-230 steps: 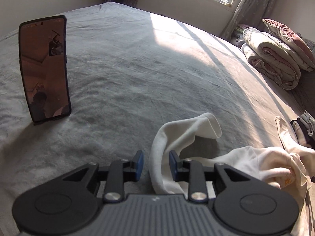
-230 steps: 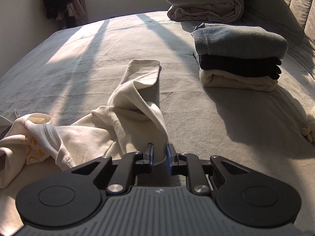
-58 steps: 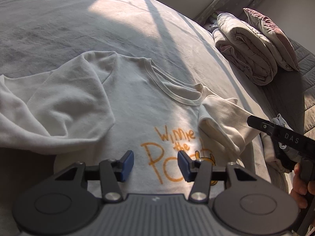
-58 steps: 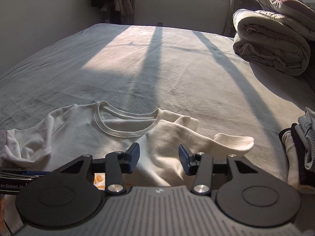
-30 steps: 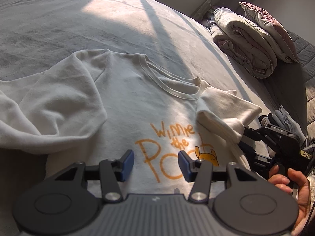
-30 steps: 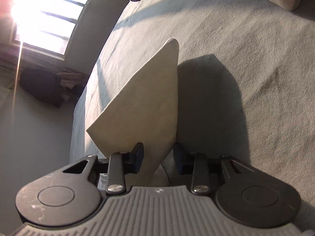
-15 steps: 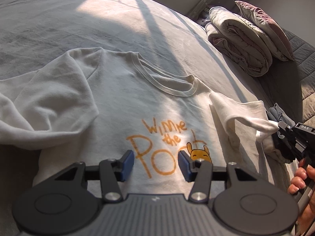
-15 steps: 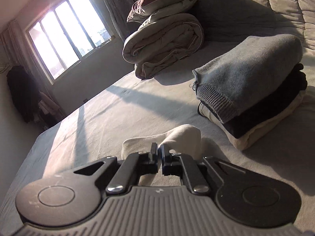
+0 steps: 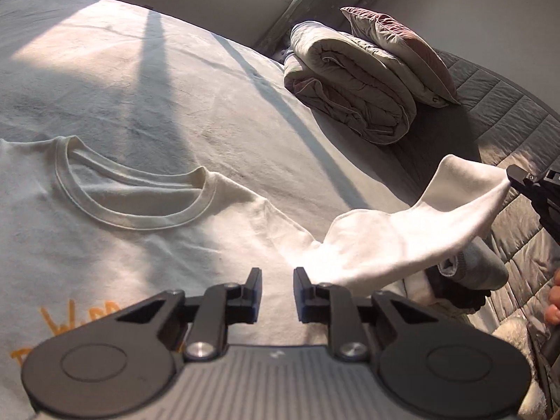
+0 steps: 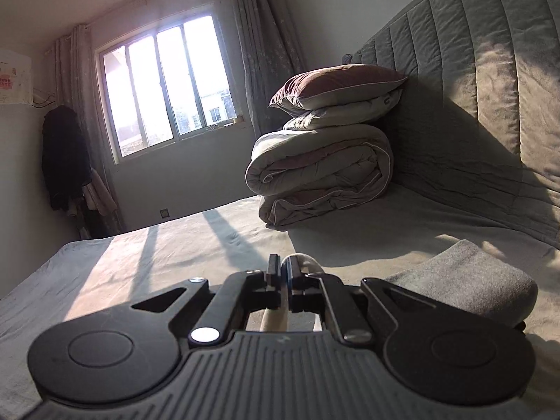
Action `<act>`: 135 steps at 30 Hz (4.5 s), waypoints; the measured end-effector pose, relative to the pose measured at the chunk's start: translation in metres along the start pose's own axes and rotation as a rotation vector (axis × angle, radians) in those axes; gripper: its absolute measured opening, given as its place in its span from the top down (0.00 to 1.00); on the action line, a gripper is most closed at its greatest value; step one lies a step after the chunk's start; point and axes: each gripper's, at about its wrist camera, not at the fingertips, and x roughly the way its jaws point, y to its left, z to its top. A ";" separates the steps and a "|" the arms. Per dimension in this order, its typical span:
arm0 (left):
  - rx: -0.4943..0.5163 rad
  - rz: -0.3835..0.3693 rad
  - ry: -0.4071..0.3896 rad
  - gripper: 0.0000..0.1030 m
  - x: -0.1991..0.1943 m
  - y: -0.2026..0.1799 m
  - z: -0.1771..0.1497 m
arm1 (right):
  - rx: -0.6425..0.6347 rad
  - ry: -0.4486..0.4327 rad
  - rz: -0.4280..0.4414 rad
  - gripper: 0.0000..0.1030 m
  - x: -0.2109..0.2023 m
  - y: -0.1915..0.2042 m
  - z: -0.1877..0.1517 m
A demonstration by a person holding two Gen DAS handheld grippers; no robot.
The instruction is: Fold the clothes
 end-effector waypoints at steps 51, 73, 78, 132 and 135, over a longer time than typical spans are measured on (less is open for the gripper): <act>-0.015 -0.043 -0.025 0.78 0.093 -0.069 -0.034 | -0.134 0.029 -0.026 0.93 -0.005 -0.100 0.028; 0.041 0.207 -0.153 0.42 -0.051 -0.033 -0.010 | -0.002 0.074 -0.099 0.52 -0.050 -0.103 0.004; 0.054 0.298 -0.184 0.35 -0.104 -0.010 -0.012 | -0.009 0.083 -0.046 0.52 -0.069 -0.072 -0.002; -0.486 0.101 -0.251 0.63 -0.241 0.271 -0.043 | -0.328 0.663 0.807 0.95 -0.003 0.351 -0.186; -0.546 -0.028 -0.223 0.57 -0.229 0.271 -0.041 | -0.263 0.631 0.750 0.95 -0.002 0.313 -0.175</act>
